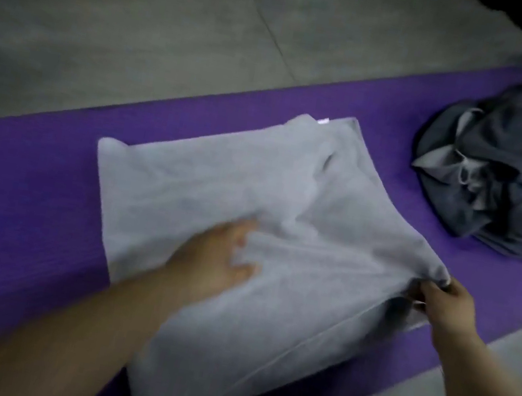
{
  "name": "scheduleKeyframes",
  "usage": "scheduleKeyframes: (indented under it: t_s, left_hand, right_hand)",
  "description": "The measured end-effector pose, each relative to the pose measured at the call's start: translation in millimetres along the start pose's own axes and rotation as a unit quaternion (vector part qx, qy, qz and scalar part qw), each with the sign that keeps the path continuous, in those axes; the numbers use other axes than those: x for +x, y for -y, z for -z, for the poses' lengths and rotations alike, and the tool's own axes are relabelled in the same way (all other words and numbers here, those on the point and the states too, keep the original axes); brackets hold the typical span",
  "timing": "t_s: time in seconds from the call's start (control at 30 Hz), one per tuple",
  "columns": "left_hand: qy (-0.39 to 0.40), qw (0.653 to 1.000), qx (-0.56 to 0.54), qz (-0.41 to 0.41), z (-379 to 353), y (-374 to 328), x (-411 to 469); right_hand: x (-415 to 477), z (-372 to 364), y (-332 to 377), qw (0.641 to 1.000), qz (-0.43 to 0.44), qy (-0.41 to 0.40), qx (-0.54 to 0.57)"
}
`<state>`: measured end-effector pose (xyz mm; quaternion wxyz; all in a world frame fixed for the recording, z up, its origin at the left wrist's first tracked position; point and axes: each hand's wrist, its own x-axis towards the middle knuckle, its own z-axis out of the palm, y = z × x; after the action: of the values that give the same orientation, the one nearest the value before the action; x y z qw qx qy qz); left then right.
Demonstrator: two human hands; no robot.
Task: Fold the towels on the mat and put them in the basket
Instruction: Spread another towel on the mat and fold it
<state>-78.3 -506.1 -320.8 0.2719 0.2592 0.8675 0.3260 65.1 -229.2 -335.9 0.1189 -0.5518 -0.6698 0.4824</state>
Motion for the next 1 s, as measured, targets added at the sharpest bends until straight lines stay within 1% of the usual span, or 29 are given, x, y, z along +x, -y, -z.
scheduleKeyframes:
  t_s: [0.03,0.07,0.13,0.23,0.27,0.33,0.5,0.6,0.67,0.73,0.9,0.93,0.97,1.0]
  left_hand:
    - [-0.009,0.995,0.079,-0.054,-19,13,-19]
    - [-0.002,0.987,0.127,-0.098,-37,27,-36]
    - [0.0,0.971,0.183,-0.153,-67,47,-68]
    - [0.035,0.97,0.187,-0.154,-86,48,-95]
    - [0.035,0.967,0.198,-0.158,-91,50,-99]
    - [0.014,0.96,0.228,-0.164,-96,53,-101]
    - [-0.013,0.949,0.225,-0.219,-99,57,-107]
    - [0.003,0.941,0.229,-0.249,-99,58,-113]
    - [0.006,0.948,0.217,-0.233,-96,62,-117]
    - [-0.009,0.948,0.222,-0.228,-95,66,-121]
    - [0.021,0.904,0.315,-0.287,-84,77,-132]
    - [0.027,0.907,0.316,-0.279,-77,78,-132]
    - [0.027,0.916,0.306,-0.256,-70,78,-133]
    - [0.033,0.93,0.295,-0.217,-65,79,-134]
  right_hand:
    - [8,1,-12,1.0,-0.014,-0.019,-0.006]
    - [13,1,-20,0.999,-0.027,-0.03,-0.007]
    - [18,-1,-27,0.998,-0.037,-0.046,-0.002]
    - [20,0,-26,0.998,-0.022,-0.056,-0.009]
    - [20,2,-28,0.998,-0.021,-0.058,-0.006]
    - [19,9,-31,0.997,-0.033,-0.063,-0.005]
    - [18,23,-40,0.993,-0.064,-0.094,-0.033]
    - [19,28,-48,0.989,-0.067,-0.097,-0.092]
    - [18,27,-46,0.983,-0.074,-0.082,-0.144]
    - [19,25,-42,0.979,-0.073,-0.065,-0.179]
    - [22,21,-28,0.967,-0.092,-0.026,-0.236]
    - [23,19,-25,0.963,-0.102,-0.023,-0.249]
    - [22,17,-22,0.96,-0.105,-0.023,-0.258]
    - [21,15,-20,0.958,-0.109,-0.03,-0.263]
